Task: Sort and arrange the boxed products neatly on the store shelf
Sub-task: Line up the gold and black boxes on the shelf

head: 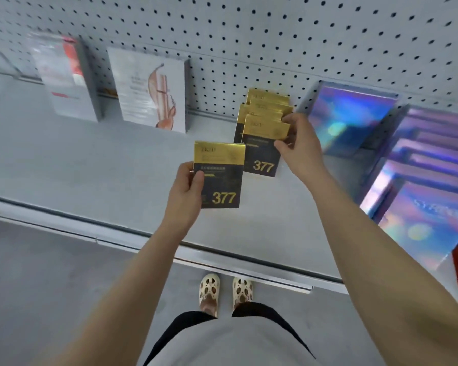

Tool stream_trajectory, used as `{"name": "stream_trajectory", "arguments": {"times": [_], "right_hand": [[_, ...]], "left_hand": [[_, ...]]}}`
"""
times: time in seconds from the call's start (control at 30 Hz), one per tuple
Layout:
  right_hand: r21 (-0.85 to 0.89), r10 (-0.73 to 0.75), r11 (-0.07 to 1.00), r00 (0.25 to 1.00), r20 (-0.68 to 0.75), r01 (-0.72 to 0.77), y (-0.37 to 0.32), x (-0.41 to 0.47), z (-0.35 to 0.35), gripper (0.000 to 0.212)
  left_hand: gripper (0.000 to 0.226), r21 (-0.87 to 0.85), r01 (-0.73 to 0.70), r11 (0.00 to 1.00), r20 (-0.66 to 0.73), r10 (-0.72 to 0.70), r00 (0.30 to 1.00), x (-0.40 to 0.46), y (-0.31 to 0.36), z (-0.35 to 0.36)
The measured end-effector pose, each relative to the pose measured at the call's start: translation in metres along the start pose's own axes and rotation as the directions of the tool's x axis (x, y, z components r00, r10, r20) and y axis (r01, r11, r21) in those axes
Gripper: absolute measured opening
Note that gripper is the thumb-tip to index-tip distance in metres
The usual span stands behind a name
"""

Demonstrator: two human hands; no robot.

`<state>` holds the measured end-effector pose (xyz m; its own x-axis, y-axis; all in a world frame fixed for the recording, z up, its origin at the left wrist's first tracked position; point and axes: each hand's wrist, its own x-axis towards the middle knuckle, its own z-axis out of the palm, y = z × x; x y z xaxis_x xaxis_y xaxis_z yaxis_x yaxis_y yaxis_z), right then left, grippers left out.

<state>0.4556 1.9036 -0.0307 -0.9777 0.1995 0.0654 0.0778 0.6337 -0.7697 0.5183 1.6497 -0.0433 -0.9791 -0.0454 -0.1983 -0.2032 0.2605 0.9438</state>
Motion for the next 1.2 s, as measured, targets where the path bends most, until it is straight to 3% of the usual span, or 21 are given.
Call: {"name": "stream_trajectory", "arguments": {"times": [0.1,0.2,0.27,0.37,0.43,0.6,0.77,1.0,1.2], "right_hand": [[-0.154,-0.062,0.987,0.995,-0.072,0.05,-0.008,-0.003,-0.001,0.045],[-0.158,-0.207,0.97,0.969,-0.138,0.184,-0.025,-0.007,-0.008,0.031],[-0.066,-0.247,0.967,0.969,0.011,0.248,-0.037,-0.013,-0.01,0.023],[0.002,-0.217,0.973,0.921,0.324,0.229,-0.042,-0.021,-0.008,0.024],[0.031,-0.19,0.981,0.906,0.377,0.192,-0.039,-0.02,-0.008,0.021],[-0.02,-0.153,0.986,0.949,0.276,0.165,-0.03,-0.013,-0.009,0.019],[-0.231,-0.225,0.94,0.965,0.136,0.252,-0.03,-0.001,-0.001,0.019],[-0.429,-0.311,0.842,0.944,0.108,0.326,-0.028,-0.005,0.007,0.036],[-0.437,-0.31,0.84,0.945,0.103,0.323,-0.027,-0.006,0.006,0.036]], "left_hand": [[0.017,0.009,-0.008,1.0,0.019,0.008,1.0,0.0,0.005,0.003],[0.017,0.025,-0.029,0.999,0.041,0.028,0.999,0.001,0.008,0.006],[0.017,0.02,-0.04,0.999,0.056,0.038,0.998,0.001,0.01,0.009],[0.02,0.02,-0.04,0.999,0.086,0.039,0.996,0.002,0.012,0.016],[0.023,0.055,-0.044,0.998,0.088,0.039,0.995,0.003,0.012,0.02],[0.037,0.209,-0.026,0.978,0.088,0.007,0.996,0.01,0.006,0.027],[0.042,0.279,-0.009,0.96,0.163,-0.038,0.986,0.01,0.001,0.036],[0.042,0.286,-0.003,0.958,0.135,-0.037,0.99,0.018,0.002,0.045],[0.042,0.28,-0.007,0.96,0.11,-0.025,0.994,0.019,0.003,0.048]]}}
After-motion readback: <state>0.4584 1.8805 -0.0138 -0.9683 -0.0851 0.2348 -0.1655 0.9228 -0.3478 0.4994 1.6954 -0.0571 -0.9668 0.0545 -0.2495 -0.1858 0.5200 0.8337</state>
